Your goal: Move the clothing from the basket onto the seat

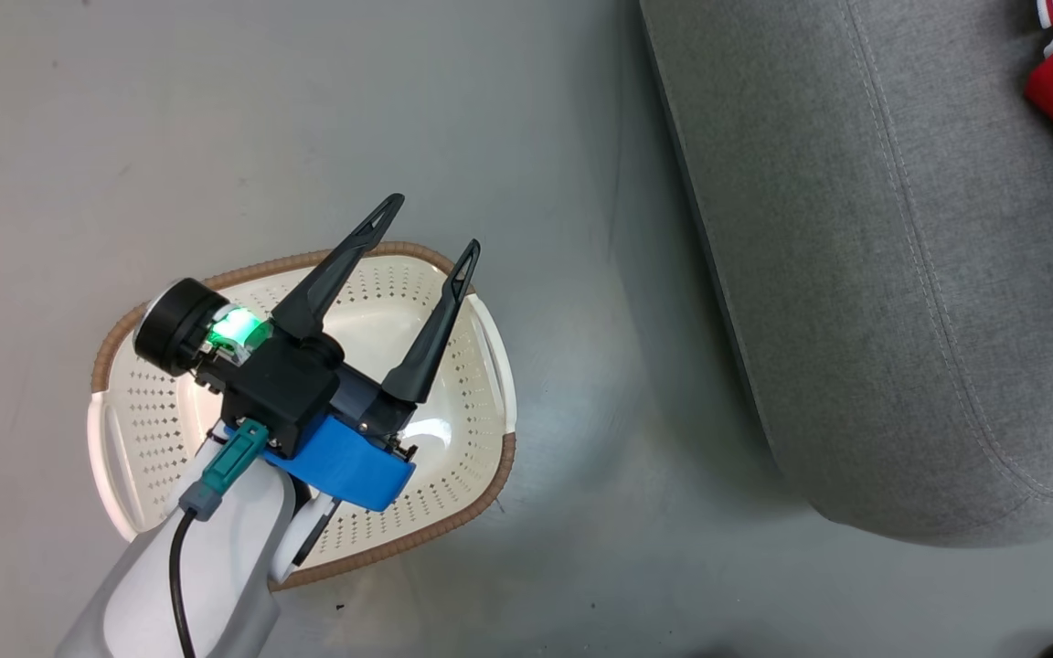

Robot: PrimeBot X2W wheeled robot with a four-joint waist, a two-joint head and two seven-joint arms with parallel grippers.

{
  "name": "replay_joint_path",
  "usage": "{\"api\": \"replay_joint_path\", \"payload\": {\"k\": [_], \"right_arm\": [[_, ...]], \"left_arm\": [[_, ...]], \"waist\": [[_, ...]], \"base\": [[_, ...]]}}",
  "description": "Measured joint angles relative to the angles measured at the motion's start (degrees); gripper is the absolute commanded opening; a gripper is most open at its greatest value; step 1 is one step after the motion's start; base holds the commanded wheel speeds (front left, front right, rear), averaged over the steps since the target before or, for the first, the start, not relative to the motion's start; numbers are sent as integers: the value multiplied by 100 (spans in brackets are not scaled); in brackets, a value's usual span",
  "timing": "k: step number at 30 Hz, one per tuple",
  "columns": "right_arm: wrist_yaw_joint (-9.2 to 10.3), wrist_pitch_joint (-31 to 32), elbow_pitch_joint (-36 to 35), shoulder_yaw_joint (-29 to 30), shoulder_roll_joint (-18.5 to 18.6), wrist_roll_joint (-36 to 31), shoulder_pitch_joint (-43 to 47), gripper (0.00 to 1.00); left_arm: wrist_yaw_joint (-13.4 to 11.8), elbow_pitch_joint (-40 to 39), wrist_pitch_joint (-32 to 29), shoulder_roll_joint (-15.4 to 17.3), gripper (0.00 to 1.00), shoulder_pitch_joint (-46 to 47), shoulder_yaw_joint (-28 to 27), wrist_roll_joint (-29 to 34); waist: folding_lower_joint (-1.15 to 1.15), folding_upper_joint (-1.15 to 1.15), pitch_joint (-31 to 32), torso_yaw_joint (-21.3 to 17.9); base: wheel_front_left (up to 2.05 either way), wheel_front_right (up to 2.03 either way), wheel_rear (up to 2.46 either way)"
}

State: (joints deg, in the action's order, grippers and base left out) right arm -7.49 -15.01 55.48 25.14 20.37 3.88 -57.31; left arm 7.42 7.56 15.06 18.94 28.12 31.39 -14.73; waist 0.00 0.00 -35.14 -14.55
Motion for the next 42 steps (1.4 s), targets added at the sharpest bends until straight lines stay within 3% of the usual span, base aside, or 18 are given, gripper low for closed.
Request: {"api": "replay_joint_path", "payload": {"k": [25,35,42], "right_arm": [[0,-2,-876,-548,-333,-70,1563,100],[0,-1,-1944,-711,-510,143,2800,100],[0,171,-2858,-761,-873,183,3770,100]], "left_arm": [[0,363,1,-575,100,-584,-385,-254],[0,639,0,-868,100,-1183,-756,-358],[0,822,0,-1049,100,-1614,-1049,-439]], "waist": [[0,0,1148,85],[-1,0,1910,355],[-1,0,2484,663]], "base": [[0,0,0],[0,0,0],[0,0,0]]}}
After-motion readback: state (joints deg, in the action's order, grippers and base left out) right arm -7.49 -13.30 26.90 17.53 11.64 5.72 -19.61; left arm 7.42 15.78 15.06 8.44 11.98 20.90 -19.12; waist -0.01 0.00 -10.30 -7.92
